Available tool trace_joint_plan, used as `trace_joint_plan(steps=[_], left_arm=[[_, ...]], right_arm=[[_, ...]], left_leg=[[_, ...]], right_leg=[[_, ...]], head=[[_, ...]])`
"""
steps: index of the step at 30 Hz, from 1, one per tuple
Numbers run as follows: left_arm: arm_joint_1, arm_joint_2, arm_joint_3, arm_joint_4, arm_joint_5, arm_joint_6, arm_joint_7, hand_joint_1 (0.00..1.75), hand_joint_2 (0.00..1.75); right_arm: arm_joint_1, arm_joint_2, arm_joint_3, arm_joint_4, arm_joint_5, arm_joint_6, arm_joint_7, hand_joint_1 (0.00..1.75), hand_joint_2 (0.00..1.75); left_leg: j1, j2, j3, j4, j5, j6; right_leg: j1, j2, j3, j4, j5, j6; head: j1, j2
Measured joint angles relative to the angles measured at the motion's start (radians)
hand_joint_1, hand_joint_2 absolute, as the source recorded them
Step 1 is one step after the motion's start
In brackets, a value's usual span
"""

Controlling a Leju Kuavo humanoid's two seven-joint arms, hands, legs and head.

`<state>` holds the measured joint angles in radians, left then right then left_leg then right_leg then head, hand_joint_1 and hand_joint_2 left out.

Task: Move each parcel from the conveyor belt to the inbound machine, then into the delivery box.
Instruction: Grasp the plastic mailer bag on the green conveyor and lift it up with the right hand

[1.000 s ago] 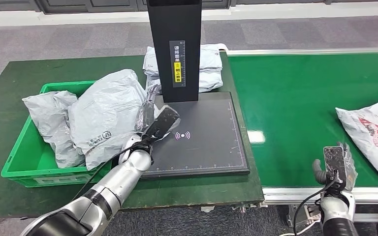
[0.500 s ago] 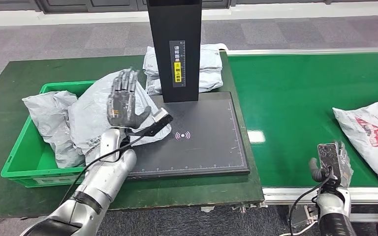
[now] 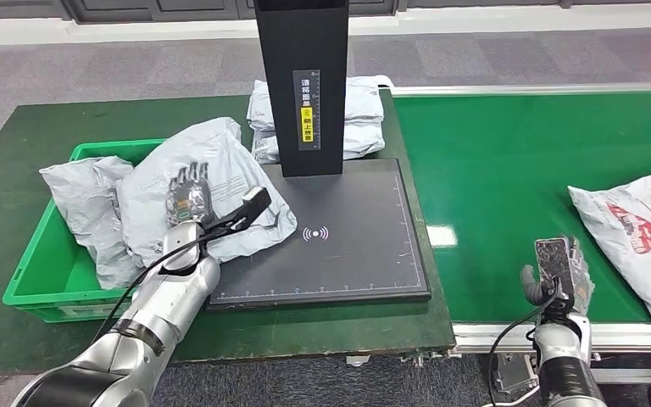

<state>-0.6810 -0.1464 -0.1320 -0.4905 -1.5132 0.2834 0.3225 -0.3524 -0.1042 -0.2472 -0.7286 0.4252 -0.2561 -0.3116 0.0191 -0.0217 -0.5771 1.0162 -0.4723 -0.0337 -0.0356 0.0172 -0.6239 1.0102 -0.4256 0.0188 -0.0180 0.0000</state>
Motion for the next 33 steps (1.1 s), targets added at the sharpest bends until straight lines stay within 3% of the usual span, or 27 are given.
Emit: trace_joint_plan(steps=[4, 20, 24, 26, 33], left_arm=[[-0.013, 0.003, 0.001, 0.044, 0.044, -0.134, -0.09, 0.0, 1.75], [-0.039, 0.005, 0.006, 0.084, 0.076, -0.17, -0.131, 0.0, 1.75], [-0.047, 0.008, 0.036, 0.088, 0.19, -0.261, -0.254, 1.75, 1.75], [-0.043, 0.008, 0.045, 0.084, 0.212, -0.212, -0.255, 1.75, 1.75], [-0.031, 0.01, 0.084, 0.0, 0.272, 0.137, -0.273, 1.75, 1.75]], right_arm=[[-0.009, 0.0, -0.003, 0.015, 0.009, 0.008, 0.0, 0.0, 1.75], [-0.015, 0.0, -0.003, 0.033, 0.014, 0.012, 0.0, 0.0, 1.75], [-0.017, 0.0, -0.003, 0.035, 0.024, 0.015, 0.015, 0.0, 1.75], [-0.018, 0.0, -0.003, 0.035, 0.023, 0.015, 0.017, 0.0, 1.75], [-0.009, 0.002, -0.003, 0.035, 0.004, 0.018, 0.01, 0.0, 1.75]], left_leg=[[0.0, -0.001, 0.0, 0.0, 0.0, 0.0], [0.0, -0.001, 0.001, 0.0, 0.0, 0.0], [0.0, -0.002, 0.001, 0.0, 0.001, 0.0], [0.0, -0.002, 0.002, 0.0, 0.001, 0.0], [0.0, -0.001, 0.001, 0.0, 0.0, 0.0]], right_leg=[[0.0, -0.001, 0.0, 0.0, 0.0, 0.0], [0.0, -0.001, 0.002, 0.0, 0.0, 0.0], [0.0, -0.002, 0.003, 0.0, 0.0, 0.0], [0.0, -0.002, 0.003, 0.0, 0.0, 0.0], [0.0, -0.001, 0.002, 0.0, 0.0, 0.0]], head=[[0.0, 0.0], [0.0, 0.0], [0.0, 0.0], [0.0, 0.0], [0.0, 0.0]])
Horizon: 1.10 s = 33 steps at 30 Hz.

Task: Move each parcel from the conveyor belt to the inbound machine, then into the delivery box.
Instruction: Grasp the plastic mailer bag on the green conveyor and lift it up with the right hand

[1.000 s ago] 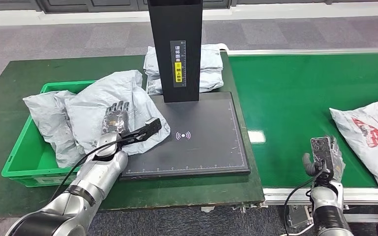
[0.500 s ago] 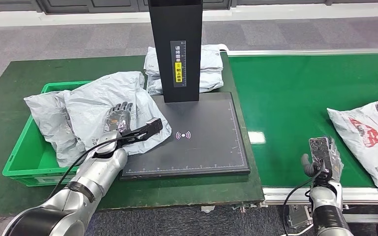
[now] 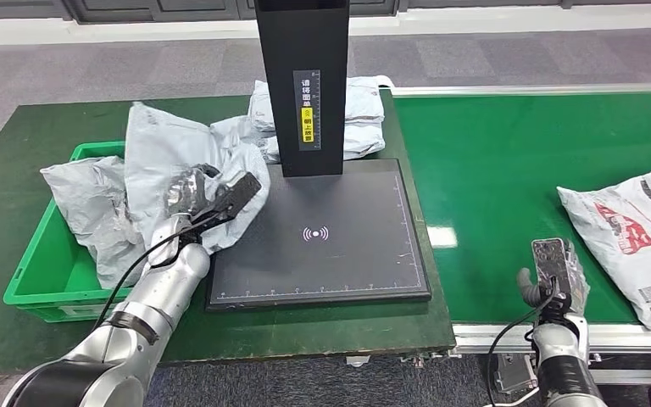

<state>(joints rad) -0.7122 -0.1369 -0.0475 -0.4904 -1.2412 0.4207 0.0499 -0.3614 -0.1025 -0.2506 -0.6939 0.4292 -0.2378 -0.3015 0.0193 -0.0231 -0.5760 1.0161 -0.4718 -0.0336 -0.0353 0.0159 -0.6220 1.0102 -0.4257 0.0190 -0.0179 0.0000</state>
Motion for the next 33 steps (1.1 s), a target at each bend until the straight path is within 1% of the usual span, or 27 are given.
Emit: trace_joint_plan(steps=[2, 7, 10, 12, 17, 19, 24, 27, 30, 33], left_arm=[[0.002, 0.004, 0.001, -0.027, -0.018, 0.057, 0.021, 1.75, 1.75], [0.002, 0.022, 0.001, -0.066, -0.073, 0.15, 0.073, 1.75, 1.75], [0.004, 0.044, 0.001, -0.094, -0.124, 0.237, 0.12, 1.75, 1.75], [0.011, 0.065, 0.003, -0.137, -0.169, 0.267, 0.155, 1.75, 1.75], [0.03, 0.126, 0.046, -0.261, -0.28, 0.277, 0.22, 1.75, 1.75], [0.036, 0.145, 0.065, -0.29, -0.299, 0.277, 0.239, 1.75, 1.75], [0.063, 0.205, 0.078, -0.349, -0.324, 0.277, 0.337, 1.75, 1.75], [0.077, 0.236, 0.078, -0.369, -0.325, 0.277, 0.354, 1.75, 1.75], [0.086, 0.253, 0.078, -0.382, -0.326, 0.277, 0.368, 1.75, 1.75], [0.092, 0.27, 0.078, -0.382, -0.322, 0.277, 0.385, 0.44, 1.75]], right_arm=[[0.0, 0.001, 0.0, 0.0, -0.002, 0.0, -0.006, 0.0, 1.75], [-0.002, 0.002, 0.0, 0.0, -0.01, 0.001, -0.022, 0.0, 1.75], [-0.005, 0.002, 0.0, 0.0, -0.02, -0.003, -0.038, 0.0, 1.75], [-0.007, 0.002, 0.0, 0.001, -0.027, -0.006, -0.046, 0.0, 1.75], [-0.007, 0.002, 0.0, 0.003, -0.041, -0.013, -0.049, 0.0, 1.75], [-0.005, 0.002, 0.0, 0.003, -0.042, -0.015, -0.049, 0.0, 1.75], [0.006, 0.002, 0.0, 0.003, -0.052, -0.017, -0.049, 0.0, 1.75], [0.015, 0.002, 0.0, 0.003, -0.054, -0.016, -0.048, 0.0, 1.75], [0.018, 0.002, 0.0, 0.003, -0.055, -0.016, -0.047, 0.0, 1.75], [0.032, 0.002, 0.0, -0.008, -0.059, -0.016, -0.038, 0.0, 1.75]], left_leg=[[0.0, 0.0, 0.0, 0.0, 0.0, 0.0], [0.0, 0.0, 0.0, 0.0, 0.0, 0.0], [0.0, 0.0, 0.0, 0.0, 0.0, 0.0], [0.0, 0.0, 0.0, 0.0, 0.0, 0.0], [0.001, 0.001, 0.0, 0.0, 0.0, 0.0], [0.001, 0.001, 0.0, 0.0, 0.0, 0.0], [0.001, 0.001, 0.0, 0.0, 0.0, 0.0], [0.001, 0.001, 0.0, 0.0, 0.0, 0.0], [0.001, 0.001, 0.0, 0.0, 0.0, 0.0], [0.001, 0.001, 0.0, 0.0, 0.0, 0.0]], right_leg=[[0.0, 0.0, 0.0, 0.0, 0.0, 0.0], [0.0, 0.0, 0.0, 0.0, 0.0, 0.0], [0.0, 0.0, 0.0, 0.0, 0.0, 0.0], [0.0, 0.0, 0.0, 0.0, 0.0, 0.0], [0.001, 0.001, -0.001, 0.0, 0.0, 0.0], [0.001, 0.001, -0.001, 0.0, 0.0, 0.0], [0.001, 0.001, -0.001, 0.0, 0.0, 0.0], [0.001, 0.001, -0.001, 0.0, 0.0, 0.0], [0.001, 0.001, -0.001, 0.0, 0.0, 0.0], [0.001, 0.001, -0.001, 0.0, 0.0, 0.0]], head=[[0.0, 0.0], [0.0, 0.0], [0.0, 0.0], [0.0, 0.0], [0.0, 0.0], [0.0, 0.0], [0.0, 0.0], [0.0, 0.0], [0.0, 0.0], [0.0, 0.0]])
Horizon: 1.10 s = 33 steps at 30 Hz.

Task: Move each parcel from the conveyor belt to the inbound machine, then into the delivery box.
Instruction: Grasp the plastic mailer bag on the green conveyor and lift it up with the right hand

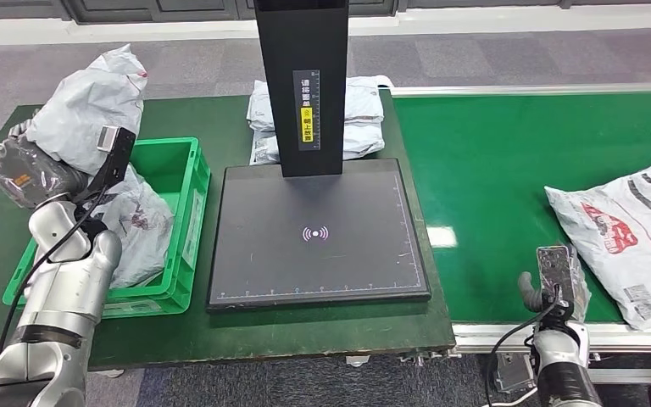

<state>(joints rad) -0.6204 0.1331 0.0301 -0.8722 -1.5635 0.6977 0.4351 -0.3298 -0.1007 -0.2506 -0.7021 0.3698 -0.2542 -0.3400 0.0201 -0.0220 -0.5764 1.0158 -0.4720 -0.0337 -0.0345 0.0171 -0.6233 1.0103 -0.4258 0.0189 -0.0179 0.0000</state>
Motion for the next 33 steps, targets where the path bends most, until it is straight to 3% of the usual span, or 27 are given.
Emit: trace_joint_plan(steps=[1, 4, 9, 12, 16, 23, 30, 33], left_arm=[[0.001, 0.005, 0.0, 0.008, 0.002, 0.0, -0.001, 0.0, 1.75], [0.001, 0.012, 0.001, 0.048, 0.02, -0.001, -0.03, 0.0, 1.75], [-0.004, -0.013, 0.024, 0.124, 0.213, -0.034, -0.268, 0.0, 1.75], [-0.005, -0.031, 0.027, 0.14, 0.251, -0.025, -0.313, 0.0, 1.75], [-0.006, -0.036, 0.027, 0.143, 0.187, -0.012, -0.249, 0.0, 1.75], [-0.006, 0.003, 0.027, 0.167, 0.004, -0.024, -0.082, 0.0, 1.75], [-0.009, 0.032, 0.026, 0.193, 0.005, -0.048, -0.059, 0.0, 1.75], [-0.015, 0.035, 0.04, 0.199, 0.1, -0.045, -0.151, 0.0, 1.75]], right_arm=[[0.007, 0.0, 0.0, -0.007, -0.001, 0.0, 0.004, 0.0, 1.75], [0.024, 0.0, 0.0, -0.025, -0.003, 0.004, 0.011, 0.0, 1.75], [0.063, 0.0, -0.019, -0.071, -0.017, 0.022, 0.016, 0.0, 1.75], [0.084, 0.0, -0.037, -0.1, -0.018, 0.036, 0.023, 0.0, 1.75], [0.101, 0.0, -0.06, -0.125, -0.017, 0.051, 0.028, 0.0, 1.75], [0.105, 0.0, -0.07, -0.128, -0.016, 0.052, 0.028, 0.0, 1.75], [0.107, -0.001, -0.086, -0.129, -0.018, 0.055, 0.028, 0.0, 1.75], [0.119, -0.003, -0.087, -0.14, -0.026, 0.064, 0.03, 0.0, 1.75]], left_leg=[[0.0, 0.0, 0.0, 0.0, 0.0, 0.0], [0.0, 0.0, 0.0, 0.0, 0.0, 0.0], [0.0, 0.0, 0.0, 0.0, 0.0, 0.0], [-0.001, 0.0, 0.0, 0.0, 0.0, 0.0], [0.0, 0.0, 0.0, 0.0, -0.001, 0.0], [0.0, 0.002, 0.0, 0.0, 0.0, 0.0], [0.0, 0.002, 0.0, 0.0, 0.0, 0.0], [0.0, 0.001, 0.0, 0.0, 0.0, 0.0]], right_leg=[[0.0, 0.0, 0.0, 0.0, 0.0, 0.0], [0.0, 0.0, 0.0, 0.0, 0.0, 0.0], [0.0, 0.0, -0.001, 0.0, 0.0, 0.0], [-0.001, 0.0, -0.001, 0.0, 0.0, 0.0], [0.0, 0.0, -0.001, 0.0, 0.0, 0.0], [0.0, 0.001, -0.001, 0.0, 0.0, 0.0], [0.0, 0.001, -0.001, 0.0, 0.0, 0.0], [0.0, 0.001, -0.001, 0.0, 0.0, 0.0]], head=[[0.0, 0.0], [0.0, 0.0], [0.0, 0.0], [0.0, 0.0], [0.0, 0.0], [0.0, 0.0], [0.0, 0.0], [0.0, 0.0]])
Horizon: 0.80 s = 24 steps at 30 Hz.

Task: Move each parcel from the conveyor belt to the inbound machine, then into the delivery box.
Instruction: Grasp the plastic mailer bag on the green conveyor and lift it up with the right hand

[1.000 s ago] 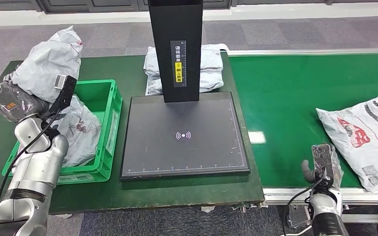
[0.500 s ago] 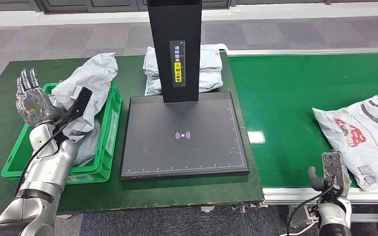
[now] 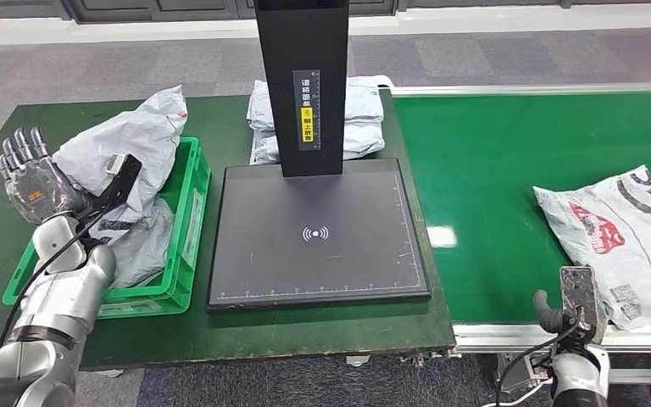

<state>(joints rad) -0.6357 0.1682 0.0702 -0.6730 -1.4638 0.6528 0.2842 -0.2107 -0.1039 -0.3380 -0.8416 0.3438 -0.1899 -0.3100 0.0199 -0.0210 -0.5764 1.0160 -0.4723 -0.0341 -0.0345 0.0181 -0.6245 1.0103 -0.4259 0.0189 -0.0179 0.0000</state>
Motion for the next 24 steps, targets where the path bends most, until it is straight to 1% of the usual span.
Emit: trace_joint_plan(steps=[4, 5, 6, 8, 13, 15, 16, 19, 20, 21, 24], left_arm=[[-0.012, -0.004, 0.068, -0.001, 0.293, 0.025, -0.249, 0.0, 1.75], [-0.013, -0.005, 0.091, -0.007, 0.353, 0.033, -0.298, 0.0, 1.75], [-0.014, -0.005, 0.119, -0.014, 0.394, 0.039, -0.334, 0.0, 1.75], [-0.016, -0.004, 0.171, -0.024, 0.429, 0.044, -0.368, 0.0, 1.75], [-0.02, 0.011, 0.252, -0.024, 0.452, 0.046, -0.386, 0.0, 1.75], [-0.026, 0.024, 0.274, -0.01, 0.433, 0.041, -0.352, 0.0, 1.75], [-0.03, 0.036, 0.282, 0.005, 0.41, 0.032, -0.318, 0.0, 1.75], [-0.043, 0.085, 0.29, 0.074, 0.327, 0.0, -0.21, 0.0, 1.75], [-0.045, 0.101, 0.291, 0.097, 0.31, -0.003, -0.192, 0.0, 1.75], [-0.045, 0.115, 0.294, 0.117, 0.301, -0.001, -0.184, 0.0, 1.75], [-0.044, 0.149, 0.308, 0.158, 0.302, 0.018, -0.194, 0.0, 1.75]], right_arm=[[0.014, -0.005, -0.001, -0.012, -0.015, 0.004, -0.005, 0.0, 1.75], [0.016, -0.005, -0.001, -0.013, -0.017, 0.004, -0.007, 0.0, 1.75], [0.016, -0.005, -0.001, -0.013, -0.018, 0.004, -0.008, 0.0, 1.75], [0.017, -0.006, -0.001, -0.013, -0.017, 0.002, -0.008, 0.0, 1.75], [0.017, -0.006, -0.001, -0.014, -0.014, 0.001, -0.006, 0.0, 1.75], [0.019, -0.006, -0.001, -0.02, -0.01, 0.001, -0.002, 0.0, 1.75], [0.021, -0.006, -0.001, -0.025, -0.007, 0.002, 0.001, 0.0, 1.75], [0.032, -0.006, -0.002, -0.046, 0.002, 0.007, 0.011, 0.0, 1.75], [0.037, -0.006, -0.003, -0.053, 0.003, 0.012, 0.013, 0.0, 1.75], [0.042, -0.006, -0.004, -0.059, 0.004, 0.016, 0.015, 0.0, 1.75], [0.051, -0.007, -0.008, -0.069, 0.004, 0.027, 0.015, 0.0, 1.75]], left_leg=[[0.0, 0.001, 0.0, 0.0, 0.0, 0.0], [0.0, 0.002, 0.0, 0.0, 0.0, 0.0], [0.0, 0.003, 0.0, 0.0, 0.0, 0.0], [0.0, 0.003, 0.0, 0.0, 0.0, 0.0], [0.0, 0.003, 0.0, 0.0, 0.0, 0.0], [0.0, 0.003, 0.0, 0.0, 0.0, 0.0], [0.0, 0.003, 0.0, 0.0, 0.0, 0.0], [0.001, 0.003, 0.0, 0.0, 0.0, 0.0], [0.001, 0.004, 0.0, 0.0, 0.0, 0.0], [0.001, 0.004, 0.0, -0.001, 0.0, 0.0], [0.001, 0.003, 0.0, -0.001, 0.0, 0.0]], right_leg=[[0.0, 0.001, 0.0, 0.0, 0.0, 0.0], [0.0, 0.001, -0.001, 0.0, 0.0, 0.0], [0.0, 0.002, -0.001, 0.0, 0.0, 0.0], [0.0, 0.003, -0.001, 0.0, 0.0, 0.0], [0.0, 0.003, -0.001, 0.0, 0.0, 0.0], [0.0, 0.003, -0.001, 0.0, 0.0, 0.0], [0.0, 0.003, -0.001, 0.0, 0.0, 0.0], [0.0, 0.004, -0.001, 0.0, 0.0, 0.0], [0.001, 0.004, -0.001, 0.0, 0.0, 0.0], [0.001, 0.004, -0.001, 0.0, 0.0, 0.0], [0.001, 0.003, -0.001, 0.0, 0.0, -0.001]], head=[[0.0, 0.0], [0.0, 0.0], [0.0, 0.0], [0.0, 0.0], [0.0, 0.0], [0.0, 0.0], [0.0, 0.0], [0.0, 0.0], [0.0, 0.0], [0.0, 0.0], [0.0, 0.0]])
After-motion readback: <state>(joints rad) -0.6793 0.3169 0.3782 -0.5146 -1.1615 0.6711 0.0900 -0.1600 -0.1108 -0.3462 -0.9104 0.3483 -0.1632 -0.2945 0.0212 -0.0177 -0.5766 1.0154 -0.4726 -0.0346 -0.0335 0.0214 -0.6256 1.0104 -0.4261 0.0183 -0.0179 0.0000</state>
